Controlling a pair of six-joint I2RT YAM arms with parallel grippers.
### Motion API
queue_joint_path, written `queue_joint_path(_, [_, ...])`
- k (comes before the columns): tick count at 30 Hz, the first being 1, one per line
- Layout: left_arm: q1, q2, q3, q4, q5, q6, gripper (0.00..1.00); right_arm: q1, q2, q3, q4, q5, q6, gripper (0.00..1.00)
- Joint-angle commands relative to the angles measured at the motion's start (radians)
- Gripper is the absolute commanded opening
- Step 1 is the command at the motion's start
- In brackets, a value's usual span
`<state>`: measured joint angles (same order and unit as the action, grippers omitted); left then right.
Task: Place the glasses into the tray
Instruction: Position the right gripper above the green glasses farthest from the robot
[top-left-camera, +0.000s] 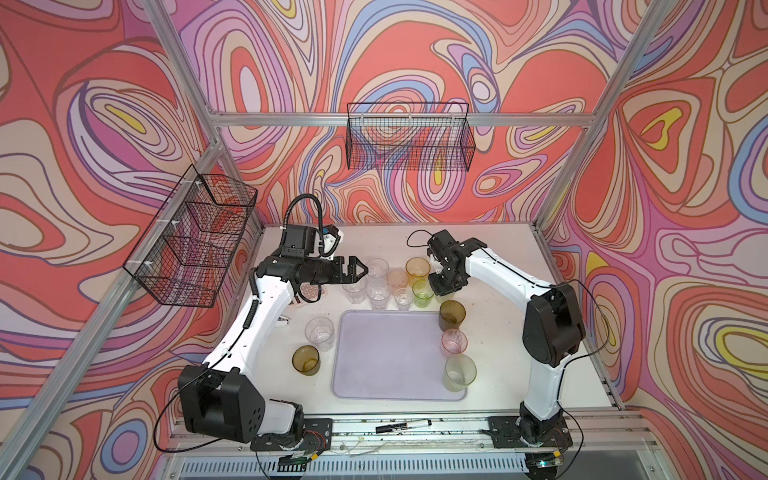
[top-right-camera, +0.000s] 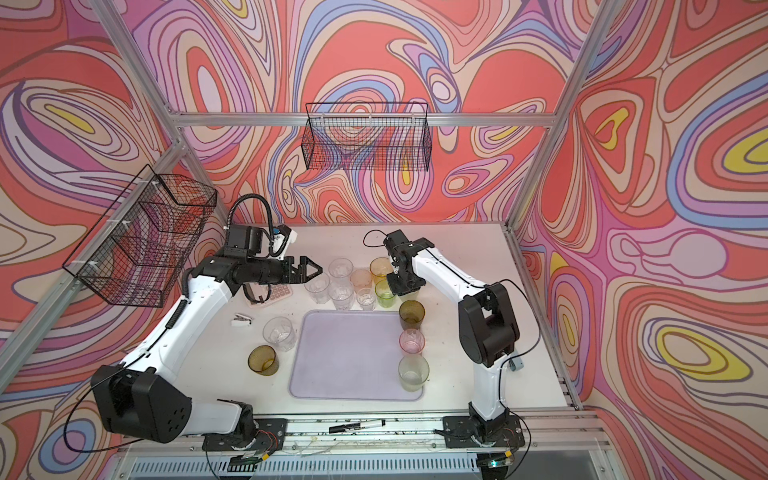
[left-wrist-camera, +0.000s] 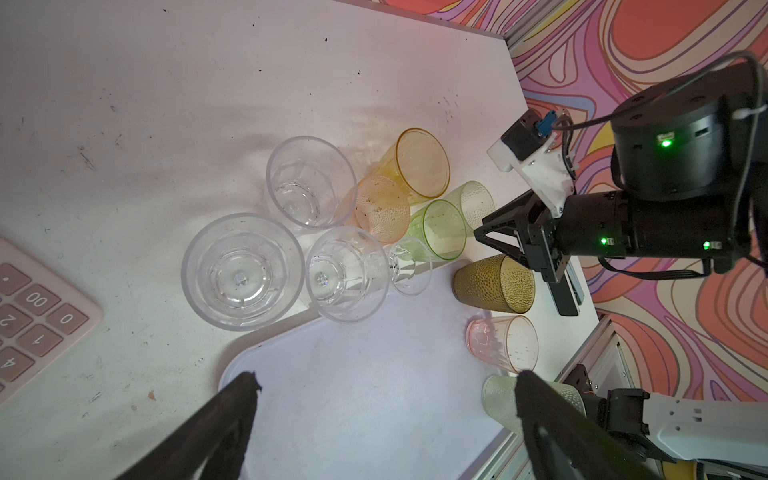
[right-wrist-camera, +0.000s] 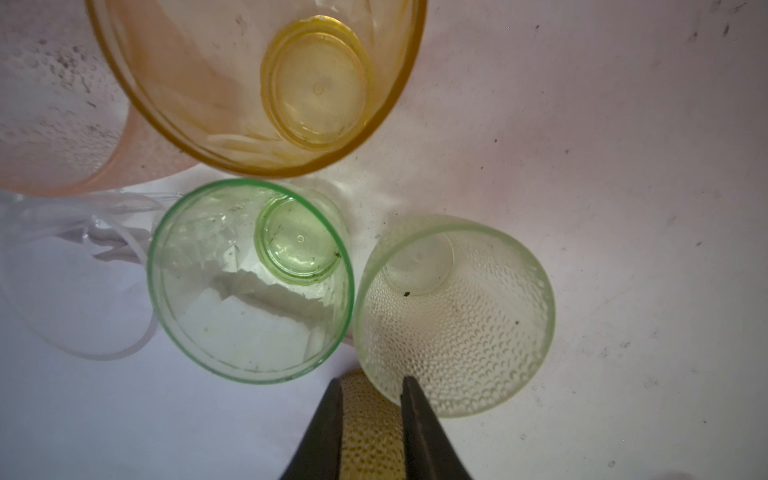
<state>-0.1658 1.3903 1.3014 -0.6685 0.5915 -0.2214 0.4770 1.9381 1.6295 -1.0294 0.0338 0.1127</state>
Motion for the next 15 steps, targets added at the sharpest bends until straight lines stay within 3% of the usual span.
queue_joint_path(1, [-0.001,0.006,-0.005,0.002,0.012,-0.003,0.99,-0.006,0.022,0.005,0.016,0.013,-0.007,0.25])
queue_joint_path(15, [-0.001,0.011,-0.005,0.004,0.019,-0.004,0.99,-0.026,0.056,0.016,0.025,0.015,-0.016,0.23])
